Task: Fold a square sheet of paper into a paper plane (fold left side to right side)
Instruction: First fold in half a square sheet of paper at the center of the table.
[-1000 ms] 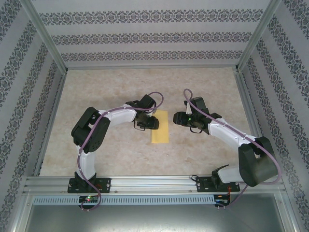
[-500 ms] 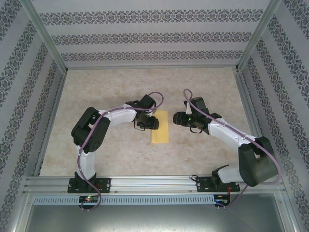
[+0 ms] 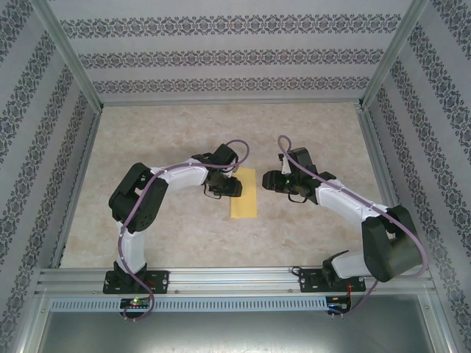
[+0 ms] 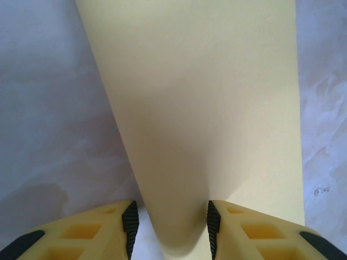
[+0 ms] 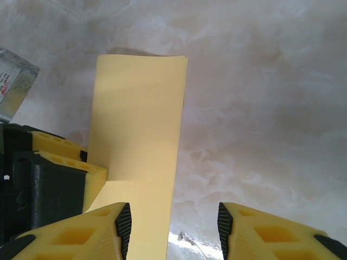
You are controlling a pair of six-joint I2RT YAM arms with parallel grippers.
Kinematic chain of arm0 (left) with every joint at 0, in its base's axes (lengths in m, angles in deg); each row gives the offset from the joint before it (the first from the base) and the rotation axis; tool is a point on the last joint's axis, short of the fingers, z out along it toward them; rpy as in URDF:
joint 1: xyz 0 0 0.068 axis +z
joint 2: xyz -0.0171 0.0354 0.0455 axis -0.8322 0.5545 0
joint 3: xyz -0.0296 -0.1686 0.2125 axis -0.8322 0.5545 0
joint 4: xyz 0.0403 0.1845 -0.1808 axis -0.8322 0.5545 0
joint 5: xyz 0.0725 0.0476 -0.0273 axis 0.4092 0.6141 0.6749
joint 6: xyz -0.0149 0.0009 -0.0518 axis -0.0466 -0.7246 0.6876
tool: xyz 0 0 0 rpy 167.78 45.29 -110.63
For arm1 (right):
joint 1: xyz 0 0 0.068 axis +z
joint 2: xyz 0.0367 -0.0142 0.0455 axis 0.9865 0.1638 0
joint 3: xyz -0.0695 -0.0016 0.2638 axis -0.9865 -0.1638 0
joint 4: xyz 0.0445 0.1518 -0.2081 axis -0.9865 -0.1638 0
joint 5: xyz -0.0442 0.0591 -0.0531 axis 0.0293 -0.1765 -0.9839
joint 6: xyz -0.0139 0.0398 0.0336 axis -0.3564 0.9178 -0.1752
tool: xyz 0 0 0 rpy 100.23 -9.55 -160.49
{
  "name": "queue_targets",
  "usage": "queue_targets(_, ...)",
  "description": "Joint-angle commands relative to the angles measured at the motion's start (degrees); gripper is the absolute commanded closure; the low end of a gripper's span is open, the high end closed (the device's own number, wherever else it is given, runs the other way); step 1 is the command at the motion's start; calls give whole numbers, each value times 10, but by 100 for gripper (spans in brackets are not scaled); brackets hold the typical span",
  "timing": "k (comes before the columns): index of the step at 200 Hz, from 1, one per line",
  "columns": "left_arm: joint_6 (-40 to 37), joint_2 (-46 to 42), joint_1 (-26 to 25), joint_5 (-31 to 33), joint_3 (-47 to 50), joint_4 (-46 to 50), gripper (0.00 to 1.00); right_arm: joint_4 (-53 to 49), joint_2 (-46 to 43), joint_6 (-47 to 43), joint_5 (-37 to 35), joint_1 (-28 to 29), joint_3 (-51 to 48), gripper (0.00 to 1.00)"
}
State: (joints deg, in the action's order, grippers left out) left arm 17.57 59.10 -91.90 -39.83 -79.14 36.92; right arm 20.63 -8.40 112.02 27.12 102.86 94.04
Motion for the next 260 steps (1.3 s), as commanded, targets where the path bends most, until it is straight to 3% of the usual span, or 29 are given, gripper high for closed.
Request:
queue_targets(1,-9,29,-18,1,7,5,57,4,9,1,4,9,5,52)
queue_targets(224,-17,32,-19,4,1,14,56,25,37,10,22,15,7,54)
queue_targets(247,-16,33,-19,4,1,13,55,41,53,18,44,19,9,64)
queue_targets(260,-16,33,-19,4,1,13,55,54,68,24,60,23,12,76)
